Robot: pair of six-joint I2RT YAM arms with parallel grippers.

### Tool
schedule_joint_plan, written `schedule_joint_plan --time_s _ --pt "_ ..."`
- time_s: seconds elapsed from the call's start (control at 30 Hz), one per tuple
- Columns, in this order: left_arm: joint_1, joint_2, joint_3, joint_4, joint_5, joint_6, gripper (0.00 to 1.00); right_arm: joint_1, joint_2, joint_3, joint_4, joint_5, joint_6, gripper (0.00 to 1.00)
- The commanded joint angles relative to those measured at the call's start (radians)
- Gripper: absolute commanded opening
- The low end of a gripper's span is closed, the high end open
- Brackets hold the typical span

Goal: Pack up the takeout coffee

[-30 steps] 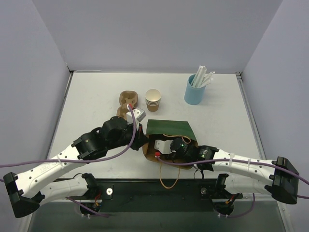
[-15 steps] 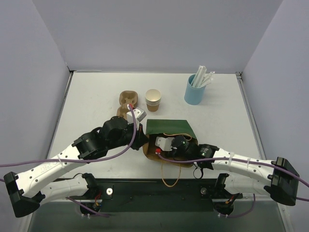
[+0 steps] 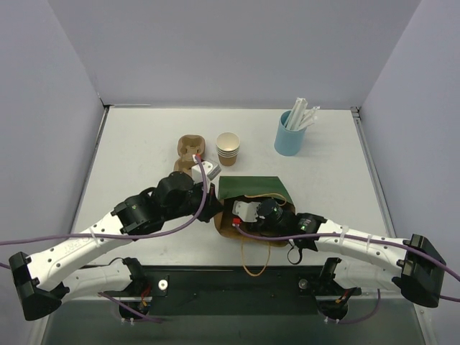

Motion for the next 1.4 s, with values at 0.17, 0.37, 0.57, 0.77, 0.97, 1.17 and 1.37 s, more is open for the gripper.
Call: schedule_joint_plan --time_s 0.17,0.37,0.57,0.77,0.97,1.17,1.37 --pt "-0.014 0.015 0.055 0.060 0.008 -0.017 0.00 -0.025 -0.029 -0.005 -0.035 -0.012 0.019 0.72" --pt "-0.015 0.020 0.058 0.063 0.008 -0.020 0.00 -0.057 -0.039 -0.022 -0.037 -0.040 0.021 0.66" --pt "-0.021 0.026 0.061 0.064 0.010 -0.026 0.00 -0.086 -0.035 -0.025 -0.020 -0.064 0.008 0.54" --pt "-0.029 0.051 0.072 0.070 0.025 -0.027 0.00 -0.097 -0.019 -0.029 -0.001 -0.075 0.001 0.52" --pt "-0.032 0.066 0.084 0.067 0.022 -0.024 0.00 -0.101 -0.021 -0.051 0.003 -0.078 0.008 0.61" --pt "-0.034 0.063 0.084 0.063 0.014 -0.023 0.00 -0.100 -0.059 -0.022 -0.037 -0.103 0.016 0.77" --pt "-0.032 0.071 0.090 0.063 0.013 -0.018 0.00 -0.097 -0.104 0.021 -0.116 -0.115 0.031 0.85"
